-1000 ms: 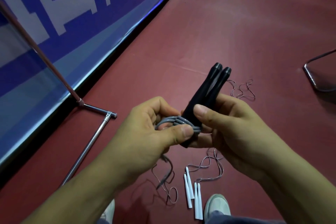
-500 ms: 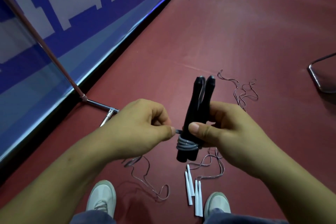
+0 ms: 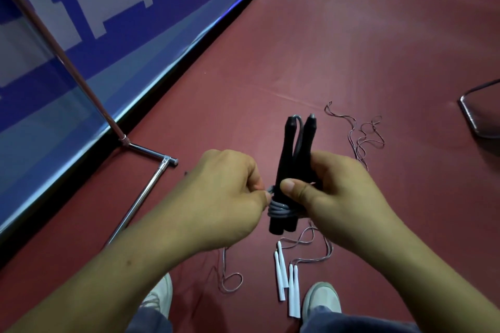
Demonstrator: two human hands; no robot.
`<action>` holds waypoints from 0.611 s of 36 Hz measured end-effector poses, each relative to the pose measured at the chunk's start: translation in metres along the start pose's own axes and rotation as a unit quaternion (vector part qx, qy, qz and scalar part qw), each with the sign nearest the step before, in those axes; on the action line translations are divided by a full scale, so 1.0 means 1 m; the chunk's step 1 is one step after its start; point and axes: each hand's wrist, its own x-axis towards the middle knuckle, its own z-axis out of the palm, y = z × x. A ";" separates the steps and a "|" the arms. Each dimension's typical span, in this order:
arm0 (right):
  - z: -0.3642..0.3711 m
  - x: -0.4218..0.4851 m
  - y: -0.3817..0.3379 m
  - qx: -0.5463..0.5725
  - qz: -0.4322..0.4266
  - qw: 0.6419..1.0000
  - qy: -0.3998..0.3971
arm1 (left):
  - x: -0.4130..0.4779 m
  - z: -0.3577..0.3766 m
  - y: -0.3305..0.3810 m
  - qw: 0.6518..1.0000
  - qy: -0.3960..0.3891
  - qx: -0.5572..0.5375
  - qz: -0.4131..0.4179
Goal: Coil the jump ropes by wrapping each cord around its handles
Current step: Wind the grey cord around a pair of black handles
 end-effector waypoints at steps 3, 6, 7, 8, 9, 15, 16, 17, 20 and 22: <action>0.002 -0.001 0.001 0.026 0.007 0.999 0.031 | -0.004 0.007 0.003 1.000 0.009 0.013 0.005; 0.007 0.000 0.002 0.025 -0.008 0.997 0.076 | -0.007 0.012 0.006 0.999 0.044 0.003 0.018; 0.008 0.001 0.003 0.030 -0.008 0.995 0.090 | -0.009 0.013 0.008 0.998 0.058 -0.001 0.025; 0.010 0.002 0.003 0.045 -0.002 0.994 0.100 | -0.010 0.014 0.009 0.997 0.070 -0.007 0.032; 0.010 0.003 0.003 0.073 0.005 0.992 0.106 | -0.012 0.015 0.011 0.996 0.083 -0.013 0.041; 0.006 0.002 0.000 0.230 0.011 0.967 0.106 | -0.017 0.025 0.017 0.975 0.195 0.016 0.109; 0.006 0.002 0.000 0.232 0.005 0.967 0.106 | -0.016 0.026 0.018 0.970 0.213 0.016 0.115; 0.006 0.001 0.000 0.230 0.001 0.967 0.107 | -0.016 0.027 0.017 0.967 0.226 0.010 0.119; 0.011 0.001 0.000 0.230 -0.010 0.967 0.106 | -0.015 0.025 0.014 0.965 0.233 -0.013 0.118; 0.014 0.001 0.000 0.231 -0.010 0.968 0.097 | -0.015 0.022 0.012 0.967 0.228 -0.024 0.110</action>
